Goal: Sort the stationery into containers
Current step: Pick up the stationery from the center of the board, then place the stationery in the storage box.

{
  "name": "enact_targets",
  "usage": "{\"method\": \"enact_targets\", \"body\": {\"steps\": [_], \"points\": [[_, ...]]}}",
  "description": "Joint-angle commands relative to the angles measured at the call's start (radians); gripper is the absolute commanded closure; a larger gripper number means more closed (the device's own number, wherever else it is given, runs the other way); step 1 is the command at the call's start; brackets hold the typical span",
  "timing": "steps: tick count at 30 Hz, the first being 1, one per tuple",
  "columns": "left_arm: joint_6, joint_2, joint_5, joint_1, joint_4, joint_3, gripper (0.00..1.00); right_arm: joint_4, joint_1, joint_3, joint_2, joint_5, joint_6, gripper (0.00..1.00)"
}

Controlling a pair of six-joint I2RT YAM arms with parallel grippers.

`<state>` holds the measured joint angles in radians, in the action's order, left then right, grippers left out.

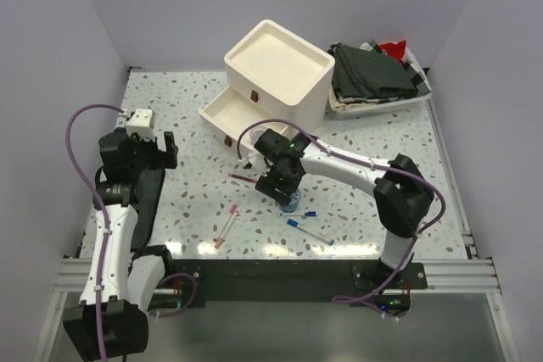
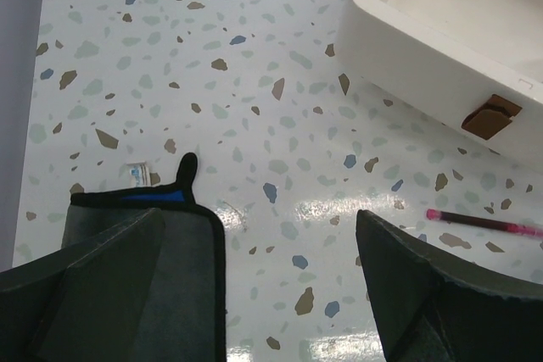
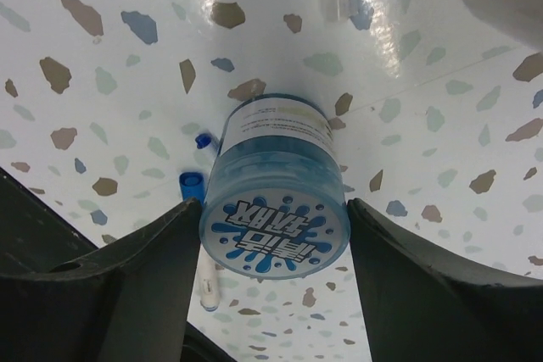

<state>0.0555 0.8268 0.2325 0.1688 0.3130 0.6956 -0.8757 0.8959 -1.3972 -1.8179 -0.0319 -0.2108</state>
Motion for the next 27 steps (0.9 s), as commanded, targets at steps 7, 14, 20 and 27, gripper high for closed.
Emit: {"method": "enact_targets", "body": {"steps": [7,14,20,27], "points": [[-0.008,0.031,0.047,0.009,-0.052,0.054,0.0,-0.183,0.003,-0.152,0.252,-0.12,-0.128,0.96],[-0.02,0.057,0.073,0.011,-0.069,0.064,0.0,0.105,0.003,-0.269,0.4,-0.162,-0.165,1.0],[-0.019,0.078,0.09,0.009,-0.061,0.097,0.0,0.726,0.003,-0.008,0.467,0.021,-0.153,1.0],[0.015,0.081,0.057,0.015,-0.017,0.128,0.0,1.269,0.003,0.138,0.33,0.167,-0.205,1.0]]}}
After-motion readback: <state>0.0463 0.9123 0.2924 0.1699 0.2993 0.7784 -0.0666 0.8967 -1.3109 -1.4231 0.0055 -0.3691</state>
